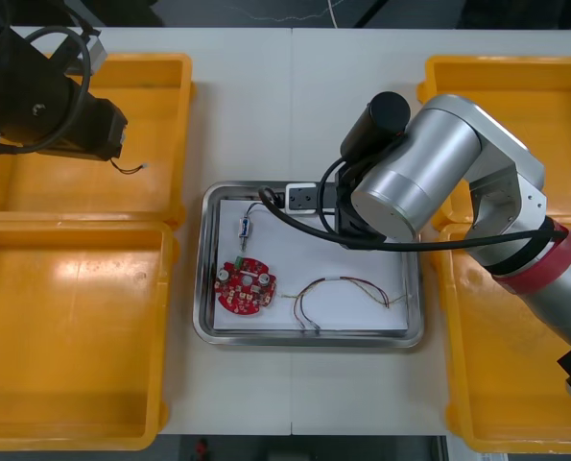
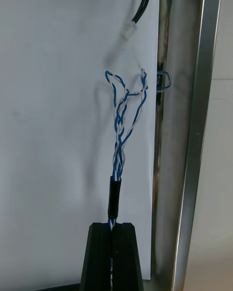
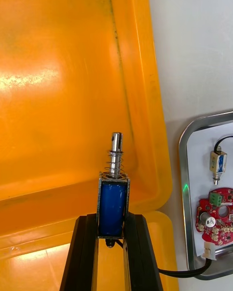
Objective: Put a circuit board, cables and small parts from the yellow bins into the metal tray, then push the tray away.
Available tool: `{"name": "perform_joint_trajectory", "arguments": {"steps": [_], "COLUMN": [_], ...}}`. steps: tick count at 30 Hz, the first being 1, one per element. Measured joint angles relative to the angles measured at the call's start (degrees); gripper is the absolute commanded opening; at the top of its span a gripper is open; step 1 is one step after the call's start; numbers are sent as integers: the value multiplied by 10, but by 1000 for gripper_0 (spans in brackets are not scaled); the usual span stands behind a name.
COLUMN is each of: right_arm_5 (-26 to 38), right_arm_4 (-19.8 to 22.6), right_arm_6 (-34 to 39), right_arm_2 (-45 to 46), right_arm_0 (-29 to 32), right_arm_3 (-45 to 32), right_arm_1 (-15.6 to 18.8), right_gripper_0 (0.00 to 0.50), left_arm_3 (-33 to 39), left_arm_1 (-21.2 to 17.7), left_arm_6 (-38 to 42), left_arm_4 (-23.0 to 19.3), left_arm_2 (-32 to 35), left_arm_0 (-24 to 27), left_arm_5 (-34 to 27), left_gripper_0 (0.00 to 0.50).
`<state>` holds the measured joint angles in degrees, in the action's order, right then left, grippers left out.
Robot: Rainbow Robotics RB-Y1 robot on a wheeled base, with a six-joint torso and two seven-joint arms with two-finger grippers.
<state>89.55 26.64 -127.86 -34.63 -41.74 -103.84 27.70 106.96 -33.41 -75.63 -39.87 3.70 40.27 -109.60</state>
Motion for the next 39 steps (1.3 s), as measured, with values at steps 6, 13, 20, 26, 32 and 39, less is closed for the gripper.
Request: {"name": "perform_joint_trajectory", "arguments": {"steps": [6, 13, 20, 26, 32, 39], "right_arm_5": [-8, -8, -21, -35, -36, -52], "right_arm_4": [0, 1, 8, 8, 9, 2], "right_arm_6": [0, 0, 0, 0, 0, 0], "right_arm_2": [-3, -27, -33, -37, -38, -38], "right_arm_0": [6, 11, 18, 19, 19, 20], "right_arm_3": [20, 20, 20, 21, 22, 22], "right_arm_1": [7, 14, 14, 14, 14, 14], "right_gripper_0": [0, 34, 500, 500, 500, 500], "left_arm_3": [0, 0, 1, 1, 4, 5], "left_arm_1": [0, 0, 0, 0, 0, 0], "left_arm_6": [0, 0, 0, 0, 0, 0], "left_arm_4": [0, -1, -3, -3, -6, -9], "left_arm_2": [0, 0, 0, 0, 0, 0], "left_arm_0": [0, 0, 0, 0, 0, 0], "left_arm_5": [0, 0, 0, 0, 0, 0], "left_gripper_0": [1, 1, 1, 1, 1, 3]}}
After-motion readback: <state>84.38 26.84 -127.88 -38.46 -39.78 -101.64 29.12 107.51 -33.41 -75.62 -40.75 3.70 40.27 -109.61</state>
